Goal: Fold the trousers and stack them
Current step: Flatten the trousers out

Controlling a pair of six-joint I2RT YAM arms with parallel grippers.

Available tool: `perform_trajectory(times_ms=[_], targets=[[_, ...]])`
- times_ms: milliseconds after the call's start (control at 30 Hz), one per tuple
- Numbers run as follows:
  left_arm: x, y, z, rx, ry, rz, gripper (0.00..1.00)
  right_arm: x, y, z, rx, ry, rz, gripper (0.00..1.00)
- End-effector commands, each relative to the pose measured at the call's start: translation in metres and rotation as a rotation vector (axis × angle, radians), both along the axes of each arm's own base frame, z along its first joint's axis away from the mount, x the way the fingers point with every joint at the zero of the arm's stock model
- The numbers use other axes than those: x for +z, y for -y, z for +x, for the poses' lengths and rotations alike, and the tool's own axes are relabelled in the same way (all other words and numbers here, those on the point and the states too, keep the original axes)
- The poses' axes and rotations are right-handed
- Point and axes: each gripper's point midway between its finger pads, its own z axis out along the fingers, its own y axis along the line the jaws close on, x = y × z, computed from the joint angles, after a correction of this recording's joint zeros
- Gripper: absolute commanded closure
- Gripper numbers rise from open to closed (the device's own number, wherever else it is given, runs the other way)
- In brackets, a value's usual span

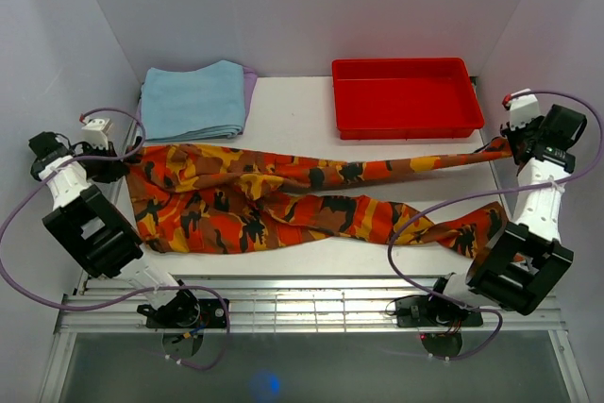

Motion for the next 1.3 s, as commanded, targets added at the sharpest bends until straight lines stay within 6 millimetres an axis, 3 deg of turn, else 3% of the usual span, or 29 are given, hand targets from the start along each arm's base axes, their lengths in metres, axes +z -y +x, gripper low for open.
perform_trajectory(times_ms=[0, 167, 367, 500, 600, 700, 867, 933, 967, 1100, 1200, 1267], targets=[[0.043, -0.046, 0.009, 0.089, 0.199, 0.130, 1.00, 0.038, 0.037, 0.001, -0.081, 0.144, -0.066, 0.92], [0.036, -0.048, 0.002, 0.103, 0.196, 0.121, 1.00, 0.033, 0.049, -0.012, -0.070, 0.163, -0.012, 0.92], [0.008, -0.045, 0.000, 0.145, 0.085, 0.036, 1.00, -0.017, 0.023, -0.020, 0.034, 0.012, 0.089, 0.92], [-0.012, -0.043, 0.000, 0.156, -0.003, 0.022, 1.00, -0.051, 0.025, -0.023, 0.016, -0.084, 0.081, 0.92], [-0.018, -0.039, 0.007, 0.152, -0.025, 0.008, 1.00, -0.061, 0.024, -0.015, 0.004, -0.105, 0.086, 0.92], [-0.008, -0.033, 0.023, 0.141, -0.001, -0.001, 1.00, -0.050, 0.021, 0.004, -0.003, -0.069, 0.107, 0.92], [0.030, -0.038, 0.055, 0.173, 0.092, -0.054, 1.00, 0.008, 0.027, 0.042, -0.010, 0.087, 0.108, 0.92], [0.032, -0.042, 0.068, 0.201, 0.087, -0.074, 1.00, 0.007, 0.025, 0.046, 0.004, 0.080, 0.122, 0.92], [0.028, -0.041, 0.070, 0.205, 0.064, -0.086, 1.00, 0.003, 0.023, 0.047, 0.009, 0.066, 0.126, 0.92], [0.000, -0.028, 0.087, 0.188, -0.036, -0.102, 1.00, -0.052, 0.015, 0.040, 0.024, -0.087, 0.122, 0.92], [-0.030, -0.012, 0.092, 0.169, -0.131, -0.079, 1.00, -0.082, 0.000, 0.038, 0.033, -0.182, 0.115, 0.92], [-0.051, -0.012, 0.091, 0.191, -0.204, -0.050, 0.97, -0.103, -0.006, 0.036, 0.029, -0.261, 0.111, 0.89]])
